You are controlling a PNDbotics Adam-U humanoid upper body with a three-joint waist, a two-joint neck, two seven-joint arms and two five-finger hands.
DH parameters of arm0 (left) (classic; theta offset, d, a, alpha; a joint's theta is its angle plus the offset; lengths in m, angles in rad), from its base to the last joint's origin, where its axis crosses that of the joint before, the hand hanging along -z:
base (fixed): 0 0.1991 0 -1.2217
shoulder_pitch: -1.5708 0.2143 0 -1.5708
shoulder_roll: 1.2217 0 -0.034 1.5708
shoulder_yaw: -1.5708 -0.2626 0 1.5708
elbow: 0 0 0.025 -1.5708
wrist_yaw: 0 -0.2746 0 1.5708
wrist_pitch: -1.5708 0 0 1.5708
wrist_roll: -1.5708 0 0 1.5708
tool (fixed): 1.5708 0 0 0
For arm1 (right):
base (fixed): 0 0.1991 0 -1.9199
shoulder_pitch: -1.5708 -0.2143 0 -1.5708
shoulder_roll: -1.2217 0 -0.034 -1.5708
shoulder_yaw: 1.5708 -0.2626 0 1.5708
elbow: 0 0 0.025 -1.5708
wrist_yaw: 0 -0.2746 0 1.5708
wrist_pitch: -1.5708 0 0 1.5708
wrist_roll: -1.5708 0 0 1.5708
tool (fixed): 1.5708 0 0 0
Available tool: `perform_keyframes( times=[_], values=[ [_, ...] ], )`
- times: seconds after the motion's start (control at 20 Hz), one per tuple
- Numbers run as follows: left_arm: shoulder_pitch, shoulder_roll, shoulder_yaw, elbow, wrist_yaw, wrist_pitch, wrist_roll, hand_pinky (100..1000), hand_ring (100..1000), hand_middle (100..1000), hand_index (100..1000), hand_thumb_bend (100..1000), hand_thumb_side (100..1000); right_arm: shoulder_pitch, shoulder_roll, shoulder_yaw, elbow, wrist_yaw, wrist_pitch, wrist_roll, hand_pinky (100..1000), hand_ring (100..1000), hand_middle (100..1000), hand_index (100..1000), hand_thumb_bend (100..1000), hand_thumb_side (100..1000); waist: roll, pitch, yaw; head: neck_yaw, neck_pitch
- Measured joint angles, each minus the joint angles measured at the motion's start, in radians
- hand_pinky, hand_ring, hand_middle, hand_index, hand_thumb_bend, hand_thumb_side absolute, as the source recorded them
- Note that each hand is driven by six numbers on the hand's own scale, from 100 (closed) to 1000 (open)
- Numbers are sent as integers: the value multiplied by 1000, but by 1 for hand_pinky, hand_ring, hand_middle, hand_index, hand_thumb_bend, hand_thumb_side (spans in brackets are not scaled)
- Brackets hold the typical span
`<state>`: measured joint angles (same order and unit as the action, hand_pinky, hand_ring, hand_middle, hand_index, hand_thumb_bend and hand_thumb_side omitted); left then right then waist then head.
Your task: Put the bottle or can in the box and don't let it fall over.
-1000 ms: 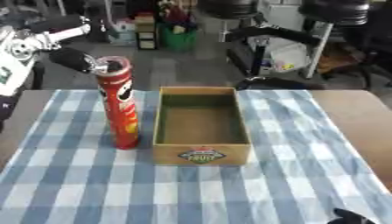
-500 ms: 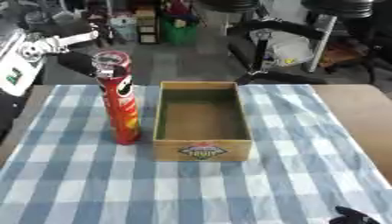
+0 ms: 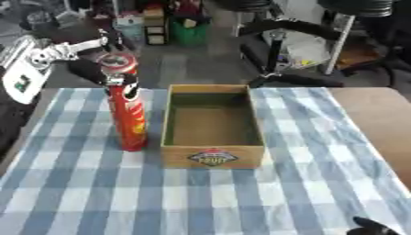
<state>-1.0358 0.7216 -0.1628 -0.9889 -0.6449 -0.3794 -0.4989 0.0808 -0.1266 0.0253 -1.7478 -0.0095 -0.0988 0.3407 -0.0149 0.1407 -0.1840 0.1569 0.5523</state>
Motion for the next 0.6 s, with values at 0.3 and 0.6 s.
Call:
perform_keyframes(
  times=[0.3, 0.6],
  values=[
    [5, -1, 0, 3, -34, 3, 30, 827, 874, 869, 889, 486, 709, 0, 1, 0, 0, 0, 0, 0, 522, 587, 656, 845, 100, 689, 0, 1, -2, 0, 0],
    [5, -8, 0, 9, -59, 14, 48, 830, 872, 866, 887, 473, 712, 0, 6, 0, 0, 0, 0, 1, 522, 587, 656, 845, 100, 688, 0, 3, -5, 0, 0]
  ],
)
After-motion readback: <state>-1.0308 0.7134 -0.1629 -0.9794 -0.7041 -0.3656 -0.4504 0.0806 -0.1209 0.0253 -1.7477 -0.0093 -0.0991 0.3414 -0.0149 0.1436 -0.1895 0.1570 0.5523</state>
